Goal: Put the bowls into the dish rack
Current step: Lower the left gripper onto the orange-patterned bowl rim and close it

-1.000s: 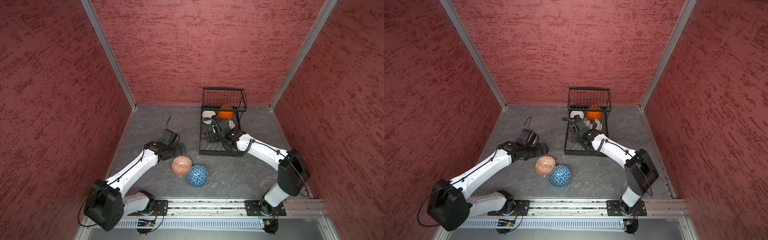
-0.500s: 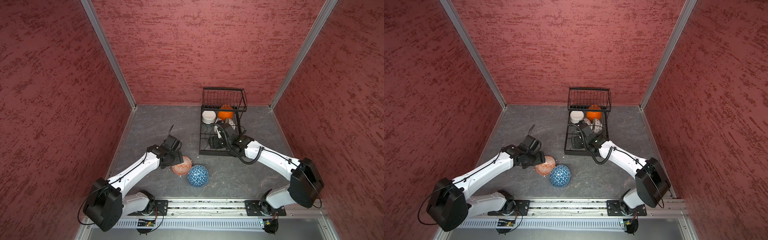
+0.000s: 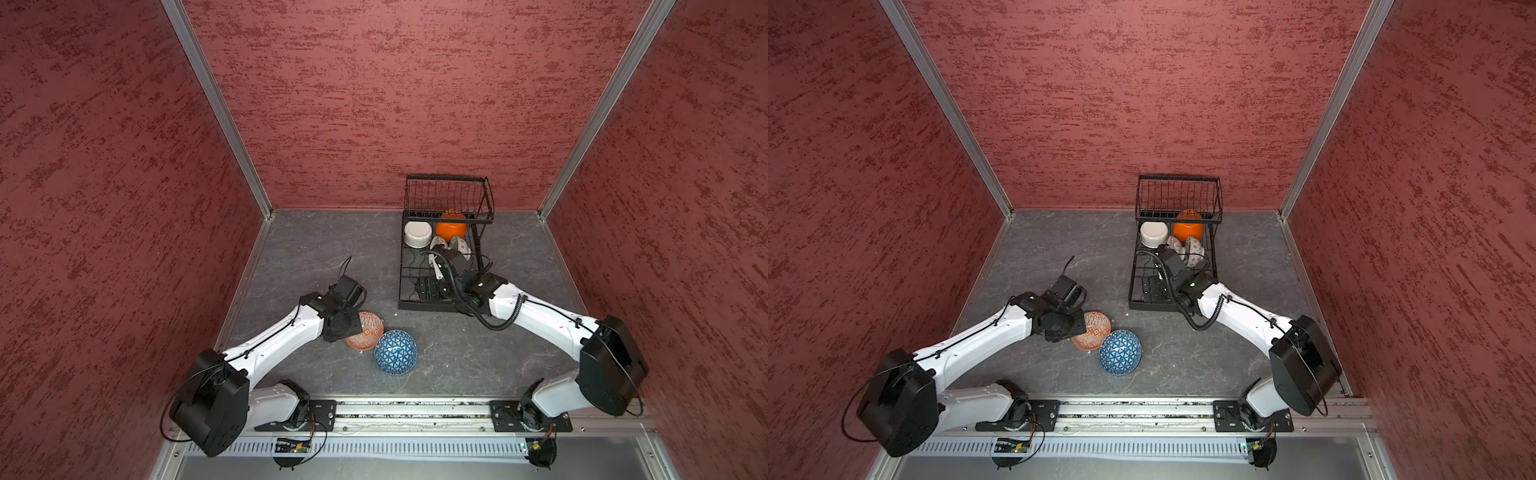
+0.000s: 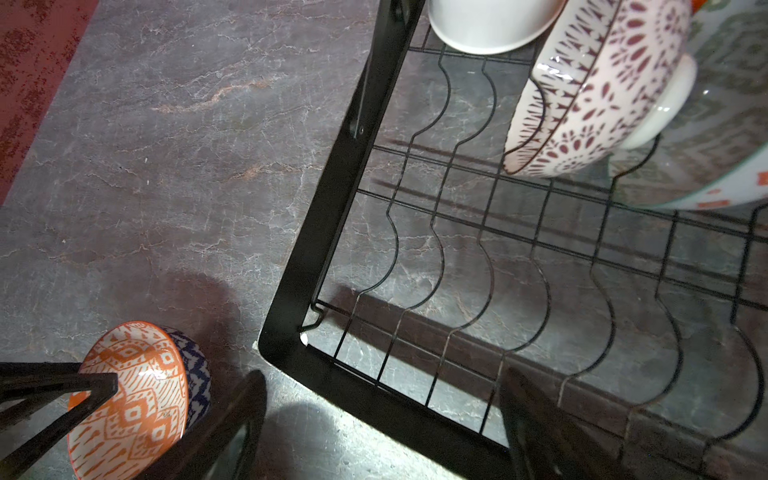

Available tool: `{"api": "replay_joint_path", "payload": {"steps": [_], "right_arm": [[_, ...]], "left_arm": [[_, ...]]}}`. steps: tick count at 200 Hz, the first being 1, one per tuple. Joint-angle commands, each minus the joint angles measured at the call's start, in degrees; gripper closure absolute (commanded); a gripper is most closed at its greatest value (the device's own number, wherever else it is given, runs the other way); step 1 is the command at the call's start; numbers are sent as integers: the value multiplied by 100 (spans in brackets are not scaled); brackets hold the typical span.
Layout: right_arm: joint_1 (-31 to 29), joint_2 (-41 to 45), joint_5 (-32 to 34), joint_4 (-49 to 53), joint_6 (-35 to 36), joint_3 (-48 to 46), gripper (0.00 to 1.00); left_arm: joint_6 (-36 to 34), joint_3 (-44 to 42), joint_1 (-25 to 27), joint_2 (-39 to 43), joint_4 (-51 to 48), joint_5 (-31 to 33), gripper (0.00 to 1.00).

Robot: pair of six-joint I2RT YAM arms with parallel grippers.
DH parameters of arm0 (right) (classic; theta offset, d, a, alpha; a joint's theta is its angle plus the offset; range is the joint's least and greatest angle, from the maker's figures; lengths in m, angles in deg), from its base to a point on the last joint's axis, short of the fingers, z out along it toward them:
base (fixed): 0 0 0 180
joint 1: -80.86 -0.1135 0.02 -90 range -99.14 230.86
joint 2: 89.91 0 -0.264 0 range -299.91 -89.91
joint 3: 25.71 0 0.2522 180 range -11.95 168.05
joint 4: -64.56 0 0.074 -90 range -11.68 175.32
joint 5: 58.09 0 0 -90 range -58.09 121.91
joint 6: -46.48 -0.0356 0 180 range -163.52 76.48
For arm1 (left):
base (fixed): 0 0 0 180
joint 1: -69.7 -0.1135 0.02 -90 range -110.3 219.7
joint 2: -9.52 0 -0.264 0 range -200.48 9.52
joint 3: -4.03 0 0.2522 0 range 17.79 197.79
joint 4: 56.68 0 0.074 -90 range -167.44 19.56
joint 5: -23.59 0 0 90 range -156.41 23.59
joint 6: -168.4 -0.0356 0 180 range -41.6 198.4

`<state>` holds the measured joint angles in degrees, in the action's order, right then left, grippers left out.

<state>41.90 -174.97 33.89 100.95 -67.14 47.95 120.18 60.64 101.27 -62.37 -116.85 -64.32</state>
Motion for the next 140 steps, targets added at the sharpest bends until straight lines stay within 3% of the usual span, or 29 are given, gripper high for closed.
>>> {"api": "replay_joint_path", "payload": {"steps": [1, 86, 140], "right_arm": [[-27, 147, -83, -92, -72, -39, 11], [-27, 102, -145, -75, -97, -14, 6], [-36, -51, -247, -119, -91, 20, 5]], "left_arm": [[65, -116, 34, -129, 171, 21, 53], [98, -284, 38, -150, 325, 56, 89], [95, -251, 24, 10, 186, 296, 100]]}}
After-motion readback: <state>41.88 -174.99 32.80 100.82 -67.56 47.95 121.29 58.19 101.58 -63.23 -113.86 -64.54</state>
